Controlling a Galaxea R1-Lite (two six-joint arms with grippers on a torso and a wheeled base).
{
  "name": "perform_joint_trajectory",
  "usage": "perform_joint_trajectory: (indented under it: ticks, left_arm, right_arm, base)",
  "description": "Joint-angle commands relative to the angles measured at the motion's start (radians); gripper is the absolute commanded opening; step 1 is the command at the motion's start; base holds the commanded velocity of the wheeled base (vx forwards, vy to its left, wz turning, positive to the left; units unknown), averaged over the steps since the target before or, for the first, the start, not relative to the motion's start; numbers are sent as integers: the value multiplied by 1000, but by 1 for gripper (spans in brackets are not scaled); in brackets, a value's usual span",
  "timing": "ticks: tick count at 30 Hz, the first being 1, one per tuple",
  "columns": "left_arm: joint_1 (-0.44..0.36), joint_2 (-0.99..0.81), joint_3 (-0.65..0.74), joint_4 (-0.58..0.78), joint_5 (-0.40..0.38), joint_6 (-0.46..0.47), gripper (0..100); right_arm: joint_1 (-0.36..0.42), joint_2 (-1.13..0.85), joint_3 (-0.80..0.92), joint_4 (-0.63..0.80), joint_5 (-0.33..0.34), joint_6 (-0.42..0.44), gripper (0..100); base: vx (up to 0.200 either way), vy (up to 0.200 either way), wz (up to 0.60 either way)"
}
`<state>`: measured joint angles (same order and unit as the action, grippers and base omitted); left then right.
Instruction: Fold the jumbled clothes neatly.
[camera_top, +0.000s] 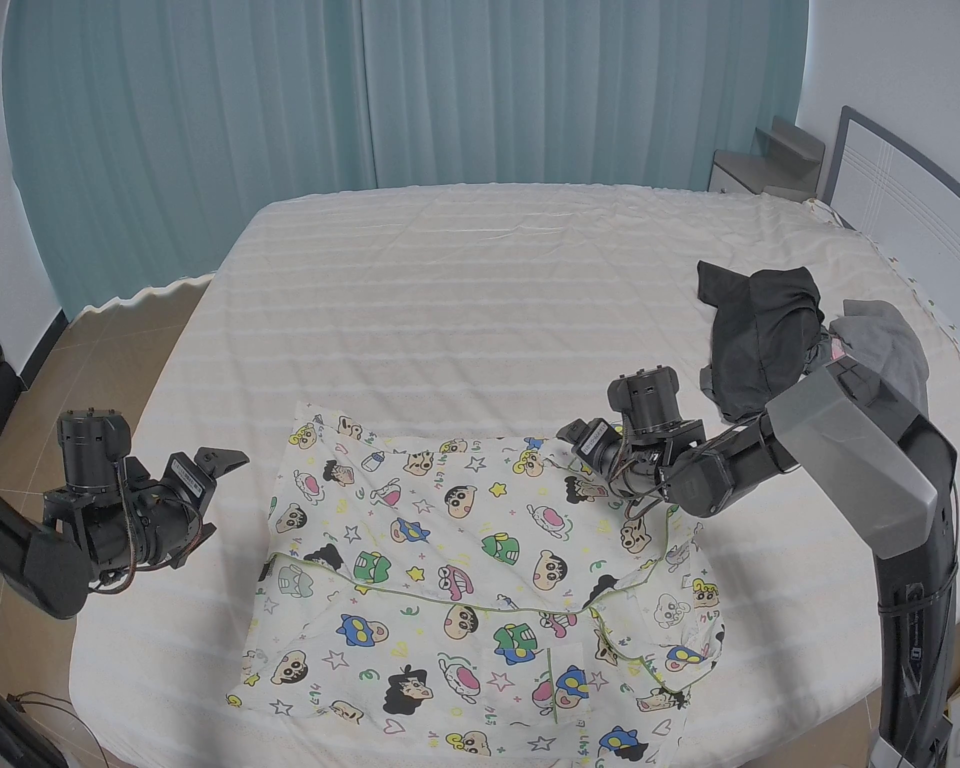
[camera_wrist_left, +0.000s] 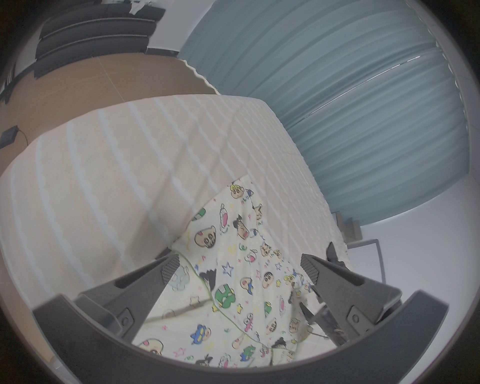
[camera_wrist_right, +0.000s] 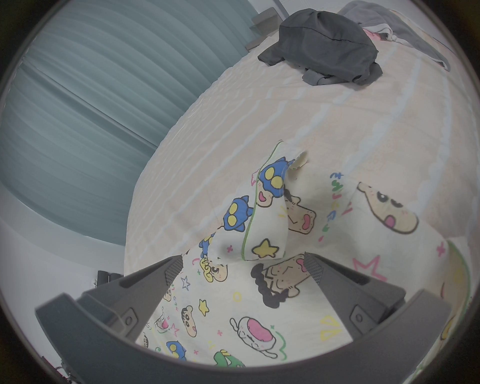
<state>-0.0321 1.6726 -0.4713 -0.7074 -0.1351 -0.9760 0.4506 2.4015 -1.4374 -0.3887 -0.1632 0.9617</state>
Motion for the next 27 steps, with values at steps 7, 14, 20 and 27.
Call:
perform_joint_trajectory:
  ticks: [7,14,20,27]
  left_arm:
    - [-17,-96,92,-10,-23,-13,100]
    - [-14,-119,112,-10,-24,-15,100]
    - [-14,-119,114,-12,-24,-15,100]
    - [-14,-119,120,-12,-23,-15,100]
  right_arm:
    - [16,173,-274,140,-19,-9,100]
    - [5,255,-514,151,-38,-26,100]
    - [-23,278,-563,119,-38,-23,100]
    - [-46,280,-563,108,-39,-24,100]
  base:
    - [0,0,0]
    - [0,0,0]
    - [0,0,0]
    - [0,0,0]
